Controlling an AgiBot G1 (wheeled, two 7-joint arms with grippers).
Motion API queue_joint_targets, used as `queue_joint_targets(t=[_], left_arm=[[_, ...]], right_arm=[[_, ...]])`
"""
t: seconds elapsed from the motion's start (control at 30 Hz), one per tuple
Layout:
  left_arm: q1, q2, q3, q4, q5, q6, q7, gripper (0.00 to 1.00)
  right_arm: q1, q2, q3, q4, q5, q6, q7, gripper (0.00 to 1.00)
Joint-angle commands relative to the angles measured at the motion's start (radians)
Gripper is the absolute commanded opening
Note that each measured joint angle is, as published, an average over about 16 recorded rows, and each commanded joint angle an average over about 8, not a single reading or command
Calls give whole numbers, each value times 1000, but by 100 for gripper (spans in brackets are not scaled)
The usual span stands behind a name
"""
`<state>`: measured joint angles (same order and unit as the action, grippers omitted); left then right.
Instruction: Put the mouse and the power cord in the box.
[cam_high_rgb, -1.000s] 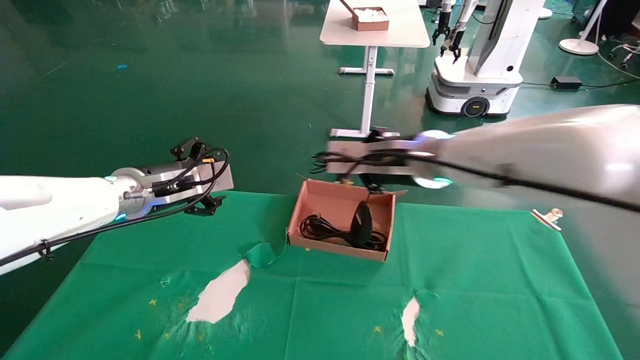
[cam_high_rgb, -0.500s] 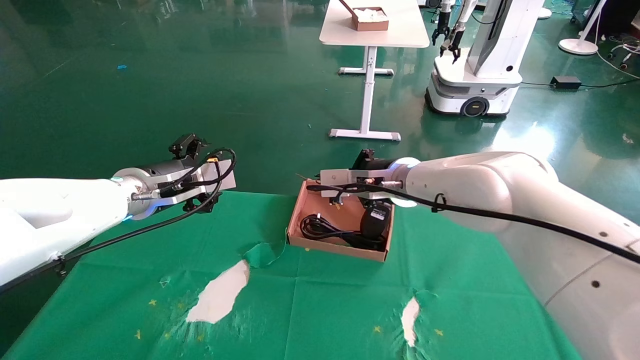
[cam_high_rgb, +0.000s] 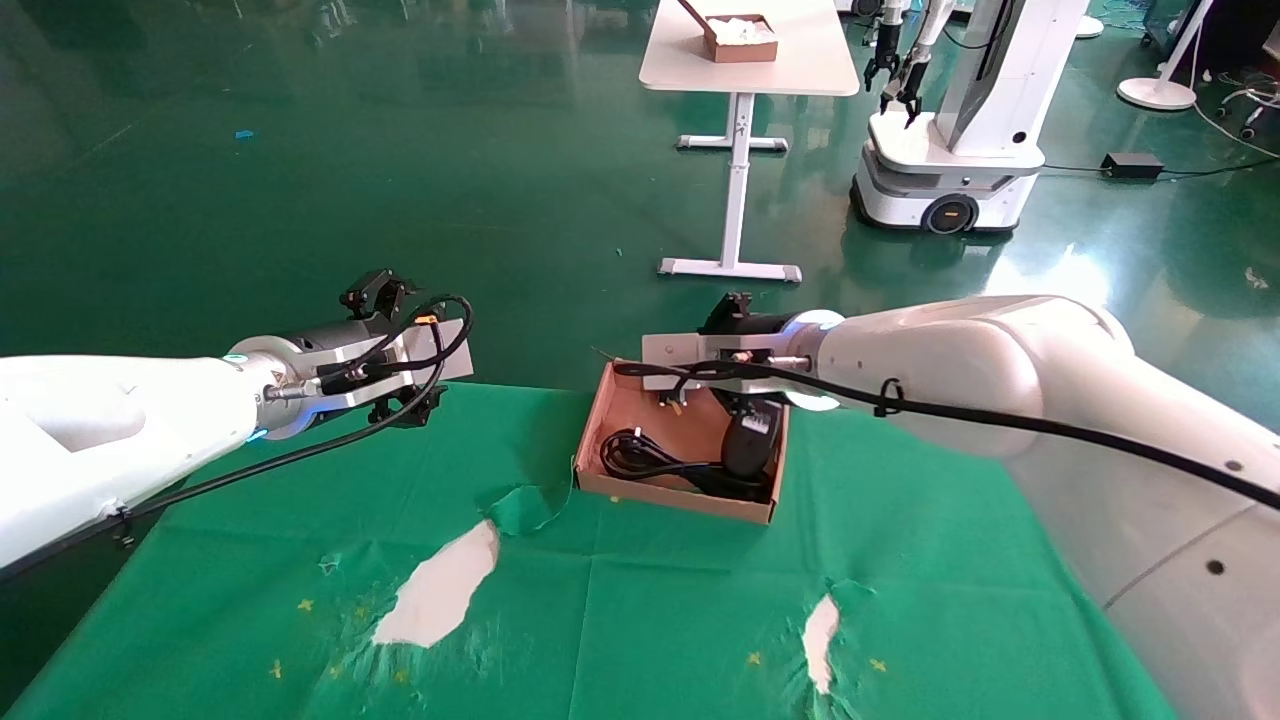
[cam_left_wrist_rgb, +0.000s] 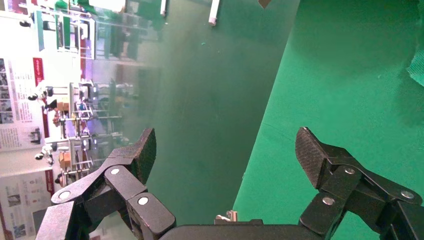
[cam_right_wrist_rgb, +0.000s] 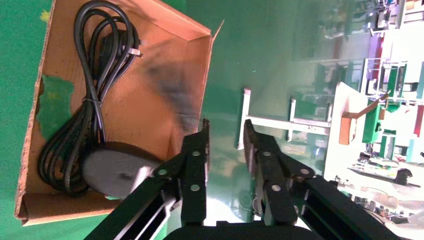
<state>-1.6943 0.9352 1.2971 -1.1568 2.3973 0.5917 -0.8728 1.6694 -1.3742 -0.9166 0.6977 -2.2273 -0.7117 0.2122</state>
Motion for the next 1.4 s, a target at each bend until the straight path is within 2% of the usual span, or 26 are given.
queue_joint_targets(t=[0.03,0.23,0.37,1.17,1.4], left_arm=[[-1,0,1,2,-4,-2,2,100],[-2,1,2,4,-9,-4,4,100],[-2,0,2,5,-9,-4,4,100],[-1,0,1,4,-10,-3,5,100],[40,-21,-65,-5,-112,56,47,100]], right_arm=[[0,1,2,3,0,-3,-1,100],[-9,15,16,16,23,-21,-2,100],[-36,48,44,42,90,-56,-3,100],[-273,352,296,274,688,-365,-12,100],[-343,441,370,341,862,-455,-15,100]])
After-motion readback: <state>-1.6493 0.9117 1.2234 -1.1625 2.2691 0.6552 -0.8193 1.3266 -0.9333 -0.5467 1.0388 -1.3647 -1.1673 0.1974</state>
